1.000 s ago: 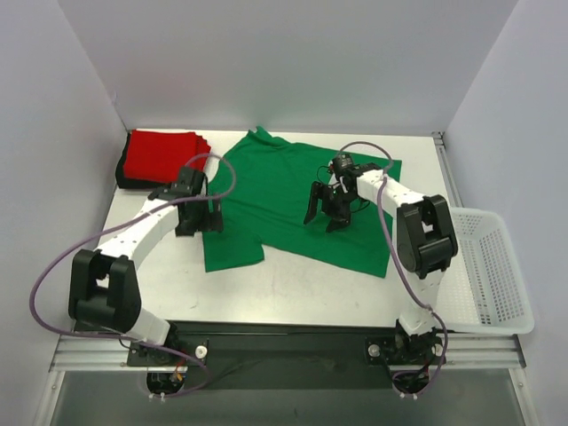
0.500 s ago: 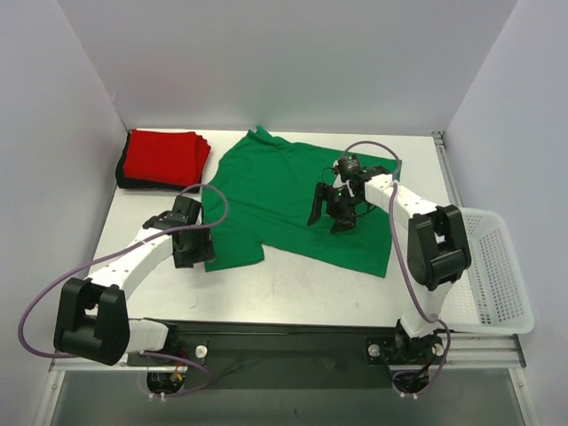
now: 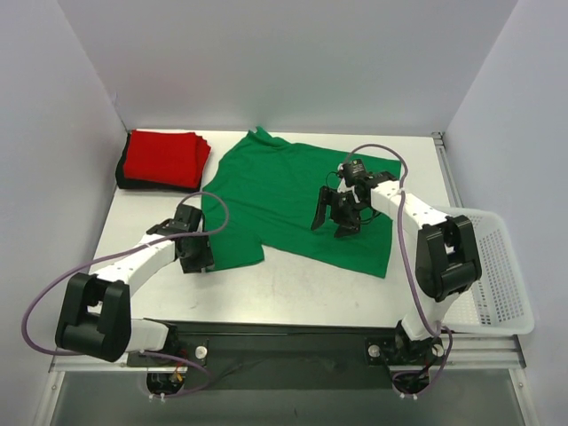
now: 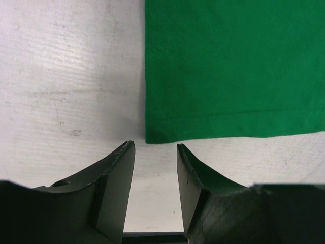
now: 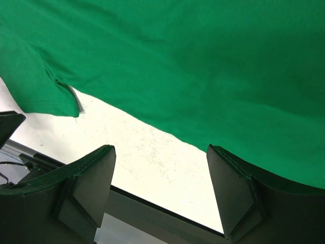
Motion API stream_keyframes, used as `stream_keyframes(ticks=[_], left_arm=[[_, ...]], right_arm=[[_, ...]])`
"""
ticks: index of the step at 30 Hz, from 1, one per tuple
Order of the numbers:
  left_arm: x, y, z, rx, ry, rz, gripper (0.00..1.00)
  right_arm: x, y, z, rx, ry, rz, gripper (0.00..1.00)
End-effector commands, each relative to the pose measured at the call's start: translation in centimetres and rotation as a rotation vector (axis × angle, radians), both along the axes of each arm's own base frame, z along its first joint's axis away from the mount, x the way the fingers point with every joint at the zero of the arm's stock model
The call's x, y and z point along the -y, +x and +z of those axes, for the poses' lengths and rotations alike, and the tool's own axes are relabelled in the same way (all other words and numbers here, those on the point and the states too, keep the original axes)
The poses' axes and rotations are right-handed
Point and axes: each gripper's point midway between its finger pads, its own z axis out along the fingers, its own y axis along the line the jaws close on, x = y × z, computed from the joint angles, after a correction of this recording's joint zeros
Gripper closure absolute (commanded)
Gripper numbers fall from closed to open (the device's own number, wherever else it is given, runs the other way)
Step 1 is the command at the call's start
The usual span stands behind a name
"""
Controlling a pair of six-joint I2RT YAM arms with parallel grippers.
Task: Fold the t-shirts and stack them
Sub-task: Flatten out the tshirt, then grap the side of the flattened tshirt closest away from the robot with both arms
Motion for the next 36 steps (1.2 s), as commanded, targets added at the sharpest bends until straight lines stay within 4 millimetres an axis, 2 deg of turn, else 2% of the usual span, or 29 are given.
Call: stream_keyframes(ticks=[1,6,13,17,23,28,31,36], left_arm=[[0.3,2.0,-0.3,0.066,-0.021,0.017,0.51],[0.0,2.4,-0.9,0.057,-0.005,0.031,0.55],[-0.5,1.1,-1.6,0.025,0.013,0.038,0.65],[-0.5,0.3,-2.4,0.009,0.005,0.037,0.79],[-0.9,0.4,-2.6,-0.004,-0.013,0.057,1.00],[-2.0,1.7,-1.1,0.037,-0.020,0.088,1.00],[-2.6,2.0,-0.5,0.038,-0.014,0.093,1.00],[-3.2,1.9,-0.1,0.042,-0.011,0.111,1.00]], right_arm=[[0.4,-1.1,1.1,0.005,-0.010,-0.005,0.26],[0.4,-1.3,1.1,0.004,-0.009,-0.003,0.26],[0.6,-1.7,1.2,0.006,-0.009,-0.006,0.26],[1.1,-2.3,1.3,0.014,-0.023,-0.012,0.26],[3.8,-4.7,0.0,0.000,-0.093,-0.054,0.27],[7.8,-6.7,-1.7,-0.036,-0.155,-0.155,0.30],[9.5,-7.5,-1.5,-0.020,-0.188,-0.187,0.33],[12.0,-10.0,-2.6,-0.061,-0.300,-0.215,0.40]])
